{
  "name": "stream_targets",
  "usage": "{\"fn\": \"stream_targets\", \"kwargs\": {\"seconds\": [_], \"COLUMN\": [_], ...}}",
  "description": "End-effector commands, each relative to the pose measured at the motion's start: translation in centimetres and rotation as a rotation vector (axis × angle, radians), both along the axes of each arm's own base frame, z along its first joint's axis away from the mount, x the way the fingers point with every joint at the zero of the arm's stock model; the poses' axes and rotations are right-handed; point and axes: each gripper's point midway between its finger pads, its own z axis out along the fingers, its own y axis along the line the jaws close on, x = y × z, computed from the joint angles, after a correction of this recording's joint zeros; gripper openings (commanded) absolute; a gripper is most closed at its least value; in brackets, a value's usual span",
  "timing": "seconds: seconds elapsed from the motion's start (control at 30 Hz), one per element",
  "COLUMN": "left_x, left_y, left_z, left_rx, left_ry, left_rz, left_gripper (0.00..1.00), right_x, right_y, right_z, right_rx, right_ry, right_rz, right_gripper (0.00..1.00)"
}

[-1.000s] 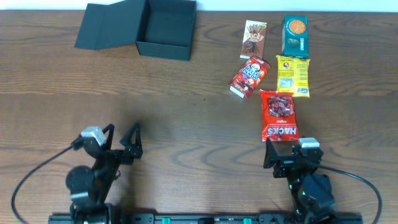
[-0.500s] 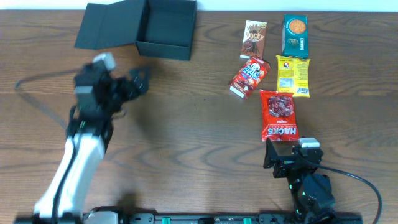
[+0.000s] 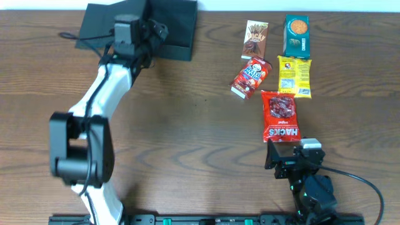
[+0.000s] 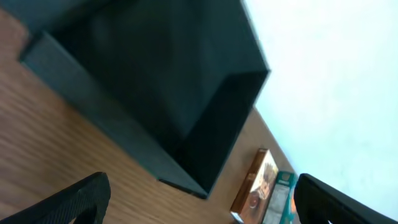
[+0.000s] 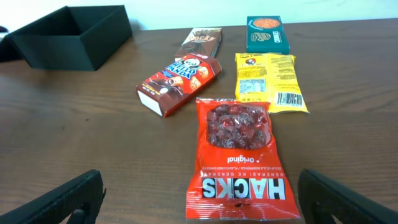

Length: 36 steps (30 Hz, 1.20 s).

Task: Pack container
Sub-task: 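Reach the left gripper forward to the black box's near wall, then grasp the black box edge with the left gripper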

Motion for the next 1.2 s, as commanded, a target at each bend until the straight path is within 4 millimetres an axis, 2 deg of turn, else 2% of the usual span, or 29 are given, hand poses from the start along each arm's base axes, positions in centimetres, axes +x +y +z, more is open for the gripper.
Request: {"fn": "stream_targets", "kwargs": {"seconds": [0.0, 0.07, 0.2, 0.4, 0.63, 0.77, 0.9, 1.07, 1.17], "left_x": [1.9, 2.3, 2.6, 2.7, 2.2, 2.2, 2.9, 5.8, 5.7], "left_y": [-0.5, -0.5, -0.5, 1.5, 1.4, 1.6, 2.1, 1.8, 1.8], "left_z": [-0.7, -2.1, -3.0, -4.4, -7.8, -8.8, -8.4, -5.7, -5.8], "left_rx": [-0.021, -0.030, -0.042, -0.018, -0.113, -0.126, -0.094, 0.000, 0.009], "left_ry": [0.050, 0.120, 0.174, 0.213, 0.320, 0.340, 0.295, 0.088, 0.092], "left_rz": [0.057, 0.079, 0.107, 0.230, 0.283, 0.306, 0.306, 0.184, 0.180], "left_gripper": [0.96, 0.96, 0.96, 0.96, 0.96, 0.96, 0.96, 0.96, 0.96], "right_x": [0.0, 0.0, 0.0, 0.0, 0.0, 0.0, 0.0, 0.0, 0.0], "right_y": [-0.3, -0.3, -0.3, -0.3, -0.3, -0.3, -0.3, -0.3, -0.3], "right_z": [-0.4, -0.4, -0.4, -0.4, -0.4, -0.4, -0.4, -0.4, -0.4], "right_rx": [-0.020, -0.020, -0.020, -0.020, -0.020, -0.020, -0.020, -0.020, -0.020], "right_ry": [0.004, 0.004, 0.004, 0.004, 0.004, 0.004, 0.004, 0.004, 0.004], "right_rz": [-0.006, -0.006, -0.006, -0.006, -0.006, -0.006, -0.006, -0.006, -0.006], "right_gripper": [0.99, 0.99, 0.99, 0.99, 0.99, 0.99, 0.99, 0.99, 0.99]}}
